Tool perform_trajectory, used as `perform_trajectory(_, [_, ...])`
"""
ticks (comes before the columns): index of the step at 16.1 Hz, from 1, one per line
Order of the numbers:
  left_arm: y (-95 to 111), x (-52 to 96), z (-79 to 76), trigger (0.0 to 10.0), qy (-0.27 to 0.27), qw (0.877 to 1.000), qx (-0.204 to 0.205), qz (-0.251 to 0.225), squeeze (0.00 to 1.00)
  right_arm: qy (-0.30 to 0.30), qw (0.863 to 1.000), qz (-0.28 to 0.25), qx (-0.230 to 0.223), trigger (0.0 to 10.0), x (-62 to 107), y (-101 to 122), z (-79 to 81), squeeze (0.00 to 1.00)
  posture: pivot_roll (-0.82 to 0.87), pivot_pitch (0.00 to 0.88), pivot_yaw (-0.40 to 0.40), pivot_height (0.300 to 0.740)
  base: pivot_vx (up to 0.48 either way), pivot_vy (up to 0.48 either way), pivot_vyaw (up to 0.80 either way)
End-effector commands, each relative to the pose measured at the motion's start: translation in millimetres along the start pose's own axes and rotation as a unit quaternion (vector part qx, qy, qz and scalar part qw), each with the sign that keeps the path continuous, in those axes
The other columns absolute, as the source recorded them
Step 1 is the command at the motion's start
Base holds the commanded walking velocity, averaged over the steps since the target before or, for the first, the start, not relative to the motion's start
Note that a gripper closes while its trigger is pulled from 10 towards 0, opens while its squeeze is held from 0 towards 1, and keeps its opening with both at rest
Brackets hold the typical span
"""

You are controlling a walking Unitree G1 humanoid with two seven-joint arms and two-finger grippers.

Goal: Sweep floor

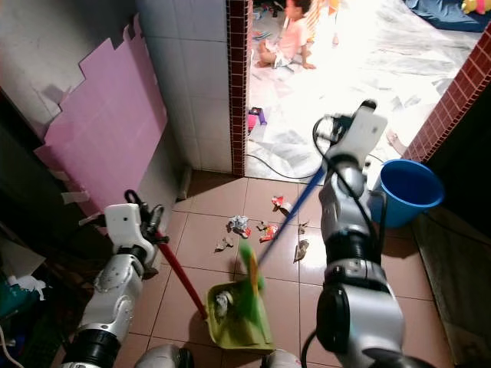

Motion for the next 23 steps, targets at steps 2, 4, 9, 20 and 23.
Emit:
perform_trajectory(2, [11,-2.6,5.2,10.0,0.020,0.999,-0.008,-0.023,0.00,0.028,0.999,-0.038,0.002,10.0,-5.0,17,7.4,0.00,0.00,0.000,0.009,0.740,0.000,0.000,0.00])
perform_trajectory(4, [12,-2.2,8.8,10.0,0.035,0.999,-0.012,-0.027,0.00,0.061,0.996,-0.063,0.018,10.0,-2.5,23,11.3,0.00,0.00,0.000,0.008,0.740,0.000,0.000,0.00])
perform_trajectory(9, [13,-2.5,5.3,10.0,0.015,0.999,-0.016,-0.032,0.00,0.145,0.979,-0.109,0.097,10.0,9.5,32,19.7,0.00,0.00,0.000,0.012,0.740,0.000,0.000,0.00])
perform_trajectory(20, [50,22.9,-15.3,10.0,-0.070,0.993,0.012,-0.095,0.00,0.176,0.973,0.021,0.145,10.0,82.3,-55,18.6,0.00,0.04,0.000,-0.016,0.740,0.000,0.000,0.00])
perform_trajectory(23, [46,25.0,-14.4,10.0,-0.075,0.994,0.014,-0.076,0.00,0.172,0.973,0.048,0.148,10.0,89.9,-69,20.0,0.00,0.04,0.000,0.020,0.740,0.000,0.000,0.00])
Point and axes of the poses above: a point about 5 cm out from each wrist's last joint towards the gripper, its own x axis pointing back from the gripper into the wrist, its own y axis along the axis of the wrist's last joint, z = x × y, the point moved 1 cm from there along -x, pointing out of the wrist towards the gripper, and after that the axes turned 6 degrees about -x, right-handed, at the moved point
